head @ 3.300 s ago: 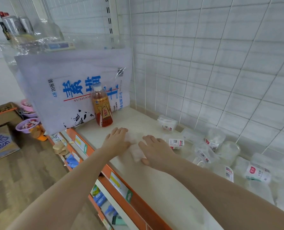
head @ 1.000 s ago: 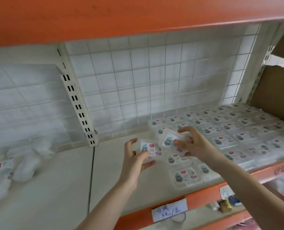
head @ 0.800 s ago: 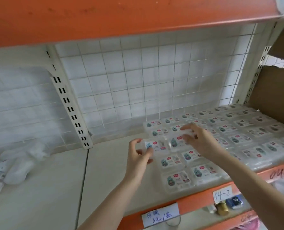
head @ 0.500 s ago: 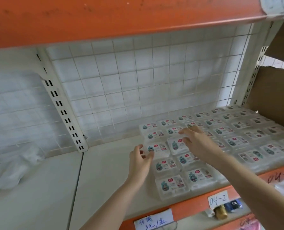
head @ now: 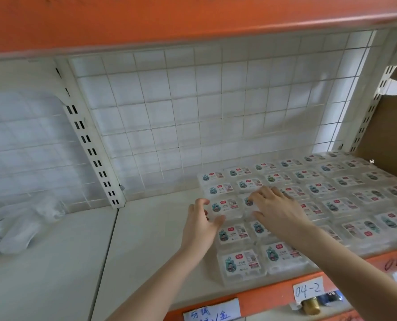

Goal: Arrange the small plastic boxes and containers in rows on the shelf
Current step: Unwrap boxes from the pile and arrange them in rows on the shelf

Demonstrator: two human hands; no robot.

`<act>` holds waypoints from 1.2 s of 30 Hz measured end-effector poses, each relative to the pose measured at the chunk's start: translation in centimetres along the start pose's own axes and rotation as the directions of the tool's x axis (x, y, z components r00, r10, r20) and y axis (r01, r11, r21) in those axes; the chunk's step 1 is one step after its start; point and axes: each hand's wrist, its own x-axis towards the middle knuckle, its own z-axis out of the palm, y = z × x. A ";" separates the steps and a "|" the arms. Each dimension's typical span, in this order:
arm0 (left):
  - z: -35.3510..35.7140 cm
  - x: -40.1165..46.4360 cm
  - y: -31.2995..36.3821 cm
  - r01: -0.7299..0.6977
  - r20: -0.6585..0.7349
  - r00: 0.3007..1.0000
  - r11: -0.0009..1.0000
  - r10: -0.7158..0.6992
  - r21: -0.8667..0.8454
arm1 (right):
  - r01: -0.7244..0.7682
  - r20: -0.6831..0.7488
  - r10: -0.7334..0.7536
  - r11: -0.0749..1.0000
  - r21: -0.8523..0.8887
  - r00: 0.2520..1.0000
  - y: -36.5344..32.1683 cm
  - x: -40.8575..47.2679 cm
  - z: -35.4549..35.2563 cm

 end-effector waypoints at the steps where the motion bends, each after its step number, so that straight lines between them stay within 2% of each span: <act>1: 0.1 0.1 0.1 -0.005 -0.001 1.000 1.000 0.005 0.004 | -0.005 -0.007 0.005 1.000 -0.018 1.000 0.0 0.1 0.0; 7: 0.4 0.4 0.0 -0.013 0.029 1.000 1.000 0.013 0.000 | -0.021 -0.015 0.020 0.999 -0.043 1.000 0.2 0.3 -0.2; 10: 0.5 0.8 0.0 -0.052 0.036 0.998 0.998 0.051 0.021 | -0.026 0.000 0.026 0.999 0.018 1.000 0.2 0.3 -0.5; 13: 0.4 1.4 0.4 -0.037 0.073 0.997 0.999 0.039 -0.028 | -0.014 0.009 0.013 0.997 0.078 1.000 0.4 0.5 -0.8; 17: 0.7 2.6 0.4 0.009 0.113 0.994 0.999 -0.005 -0.033 | 0.030 0.100 -0.049 0.982 0.187 0.994 0.1 1.0 -0.8; 21: 1.1 3.2 0.1 -0.013 0.134 0.991 1.000 0.014 -0.006 | 0.052 0.146 -0.080 0.981 0.185 0.986 -0.3 1.2 -0.8; 26: 0.9 3.2 -0.5 -0.054 0.091 0.994 0.998 0.051 0.034 | 0.072 0.136 -0.099 0.979 0.192 0.986 0.1 1.3 -0.5; 28: 0.9 3.0 -0.5 -0.117 0.062 0.992 0.987 0.111 0.107 | 0.076 0.144 -0.105 0.978 0.195 0.984 0.3 1.5 -0.3; 30: 0.8 3.0 -0.3 -0.251 0.049 0.967 0.923 0.248 0.290 | 0.085 0.137 -0.115 0.975 0.207 0.984 0.5 1.8 -0.3; 32: 0.6 3.0 0.3 -0.356 0.161 0.934 0.817 0.318 0.454 | 0.097 0.130 -0.127 0.972 0.215 0.983 0.7 2.0 -0.2; 34: 0.3 3.2 0.8 -0.412 0.304 0.908 0.747 0.288 0.522 | 0.101 0.152 -0.134 0.974 0.204 0.979 0.9 2.3 -0.2; 36: 0.1 3.7 1.0 -0.427 0.383 0.892 0.724 0.239 0.541 | 0.103 0.172 -0.137 0.976 0.192 0.976 1.1 2.5 -0.2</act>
